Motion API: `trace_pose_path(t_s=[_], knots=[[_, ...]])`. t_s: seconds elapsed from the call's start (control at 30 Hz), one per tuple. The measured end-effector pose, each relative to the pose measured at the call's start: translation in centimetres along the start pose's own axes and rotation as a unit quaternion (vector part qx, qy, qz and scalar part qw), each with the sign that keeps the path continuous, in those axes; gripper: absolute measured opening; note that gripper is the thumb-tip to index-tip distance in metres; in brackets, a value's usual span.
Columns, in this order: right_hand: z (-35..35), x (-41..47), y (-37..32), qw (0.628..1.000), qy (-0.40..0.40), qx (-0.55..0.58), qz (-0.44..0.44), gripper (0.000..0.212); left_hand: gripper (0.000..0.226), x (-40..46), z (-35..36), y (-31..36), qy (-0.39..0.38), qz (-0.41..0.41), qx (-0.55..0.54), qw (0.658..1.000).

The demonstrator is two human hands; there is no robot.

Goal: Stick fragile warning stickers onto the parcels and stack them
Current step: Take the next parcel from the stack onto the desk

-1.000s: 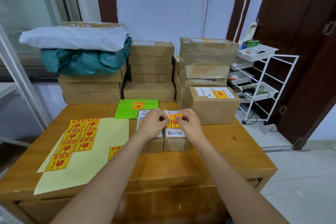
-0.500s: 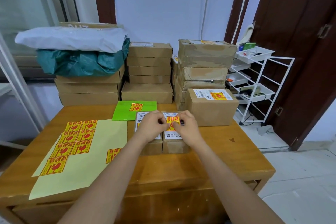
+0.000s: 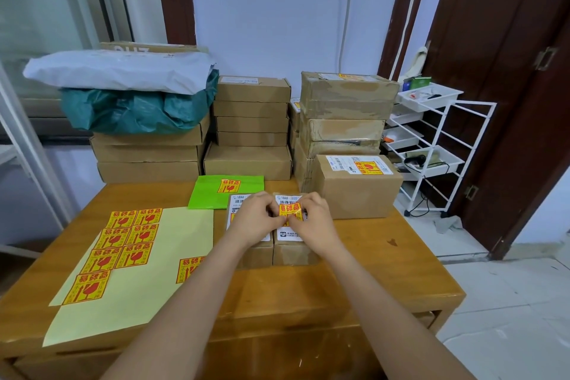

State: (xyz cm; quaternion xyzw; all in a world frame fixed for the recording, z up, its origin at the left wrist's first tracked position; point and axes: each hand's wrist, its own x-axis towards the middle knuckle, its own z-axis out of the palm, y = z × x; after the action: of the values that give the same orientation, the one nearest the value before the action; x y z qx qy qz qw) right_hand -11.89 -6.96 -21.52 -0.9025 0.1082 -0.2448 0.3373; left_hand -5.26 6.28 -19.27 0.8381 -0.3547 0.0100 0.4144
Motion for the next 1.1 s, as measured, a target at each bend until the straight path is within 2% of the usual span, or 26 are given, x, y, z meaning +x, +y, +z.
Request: trace_pose_path(t_s=[0.2, 0.43, 0.63, 0.83, 1.1], knots=[[-0.05, -0.05, -0.25, 1.0, 0.0, -0.007, 0.006, 0.015, 0.018, 0.01, 0.02, 0.08, 0.006, 0.0, 0.01, 1.0], [-0.06, 0.01, -0.33, 1.0, 0.002, -0.004, 0.014, 0.016, 0.015, 0.14, 0.18, -0.17, 0.006, 0.009, 0.025, 1.0], [-0.07, -0.03, -0.46, 1.0, 0.002, 0.007, 0.017, 0.018, 0.027, 0.35, 0.46, -0.49, 0.019, 0.006, 0.033, 0.999], [-0.02, 0.08, -0.25, 1.0, 0.0, -0.011, 0.018, 0.021, 0.029, 0.45, 0.65, -0.69, 0.018, 0.004, 0.049, 0.999], [-0.07, 0.2, -0.21, 0.999, -0.007, -0.031, 0.016, 0.036, 0.024, 0.53, 0.85, -0.88, 0.017, 0.011, 0.075, 0.997]])
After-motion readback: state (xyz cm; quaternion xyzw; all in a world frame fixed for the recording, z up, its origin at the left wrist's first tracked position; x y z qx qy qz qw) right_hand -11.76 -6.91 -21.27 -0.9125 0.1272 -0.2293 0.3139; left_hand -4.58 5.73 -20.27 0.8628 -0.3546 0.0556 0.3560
